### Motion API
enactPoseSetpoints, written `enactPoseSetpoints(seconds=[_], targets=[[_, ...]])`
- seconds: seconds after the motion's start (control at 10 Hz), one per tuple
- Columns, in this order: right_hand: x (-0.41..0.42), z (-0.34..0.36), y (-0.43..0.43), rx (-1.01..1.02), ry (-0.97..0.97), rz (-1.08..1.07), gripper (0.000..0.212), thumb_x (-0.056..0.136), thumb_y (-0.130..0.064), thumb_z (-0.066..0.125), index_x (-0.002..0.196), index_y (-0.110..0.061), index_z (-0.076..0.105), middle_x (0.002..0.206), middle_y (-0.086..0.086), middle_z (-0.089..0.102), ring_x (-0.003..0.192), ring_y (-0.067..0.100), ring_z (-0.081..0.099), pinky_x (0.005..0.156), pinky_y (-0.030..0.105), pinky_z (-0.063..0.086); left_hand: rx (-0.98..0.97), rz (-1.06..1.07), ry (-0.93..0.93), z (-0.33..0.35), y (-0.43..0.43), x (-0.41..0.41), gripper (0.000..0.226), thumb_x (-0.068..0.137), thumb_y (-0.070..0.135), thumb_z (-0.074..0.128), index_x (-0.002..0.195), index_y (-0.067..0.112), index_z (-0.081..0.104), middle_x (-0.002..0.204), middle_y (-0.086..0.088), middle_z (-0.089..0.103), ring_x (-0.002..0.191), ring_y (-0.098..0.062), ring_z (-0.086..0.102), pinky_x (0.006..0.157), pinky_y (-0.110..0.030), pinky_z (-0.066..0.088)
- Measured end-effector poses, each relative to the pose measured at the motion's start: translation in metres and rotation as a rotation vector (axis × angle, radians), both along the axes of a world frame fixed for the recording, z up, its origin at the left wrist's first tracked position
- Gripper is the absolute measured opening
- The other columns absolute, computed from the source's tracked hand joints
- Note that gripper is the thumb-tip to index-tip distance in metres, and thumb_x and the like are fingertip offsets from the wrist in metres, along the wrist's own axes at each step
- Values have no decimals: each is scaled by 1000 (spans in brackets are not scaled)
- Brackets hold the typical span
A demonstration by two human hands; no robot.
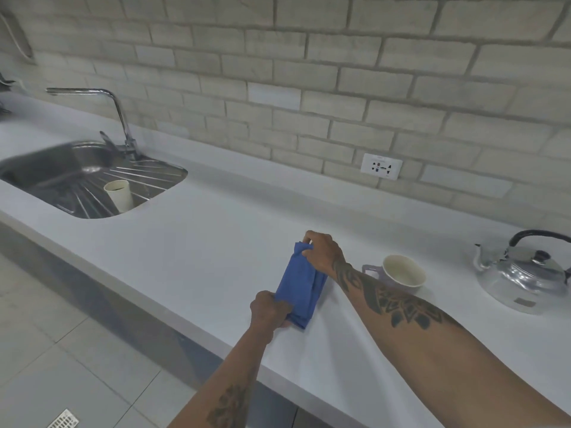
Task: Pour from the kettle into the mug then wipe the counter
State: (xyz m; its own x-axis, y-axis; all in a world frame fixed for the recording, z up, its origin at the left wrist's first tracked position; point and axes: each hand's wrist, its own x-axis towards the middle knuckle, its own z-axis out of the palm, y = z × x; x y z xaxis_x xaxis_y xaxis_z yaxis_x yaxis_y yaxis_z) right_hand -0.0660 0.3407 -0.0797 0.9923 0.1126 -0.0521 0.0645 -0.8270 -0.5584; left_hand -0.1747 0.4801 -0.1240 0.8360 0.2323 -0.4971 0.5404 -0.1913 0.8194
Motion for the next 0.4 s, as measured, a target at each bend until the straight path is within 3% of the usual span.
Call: enactPoseSetpoints(seconds=[0.1, 0.2, 0.3, 0.4], targets=[[7, -17, 5, -36, 51, -5, 26, 81, 0, 42, 99, -5, 59, 106, 13, 63, 79, 28, 56, 64, 34, 41, 87, -64, 57, -8, 7, 7, 14, 65, 7, 65, 75, 6, 55, 79, -13, 63, 60, -30, 63, 75, -47, 60], [15, -31, 6, -77, 72, 8, 30, 90, -4, 44, 113, -9, 61, 124, 9, 59, 107, 29, 58, 83, 35, 46, 307, -181, 92, -4, 15, 8, 19, 63, 19, 64, 78, 11, 56, 77, -5, 61, 59, -23, 58, 60, -30, 54], [17, -24, 0, -139, 75, 24, 39, 95, -10, 43, 133, -13, 52, 140, 7, 49, 126, 28, 48, 101, 37, 42, 544, -292, 82, 5, 19, 12, 24, 72, 25, 63, 93, 17, 53, 91, 1, 52, 73, -19, 50, 62, -28, 36], [20, -9, -10, -147, -11, -10, 41, 95, -13, 42, 136, -16, 50, 141, 5, 48, 128, 26, 46, 101, 36, 39, 647, -305, -21, 13, 17, 19, 35, 82, 31, 58, 114, 17, 52, 106, 1, 51, 85, -19, 48, 73, -30, 36]])
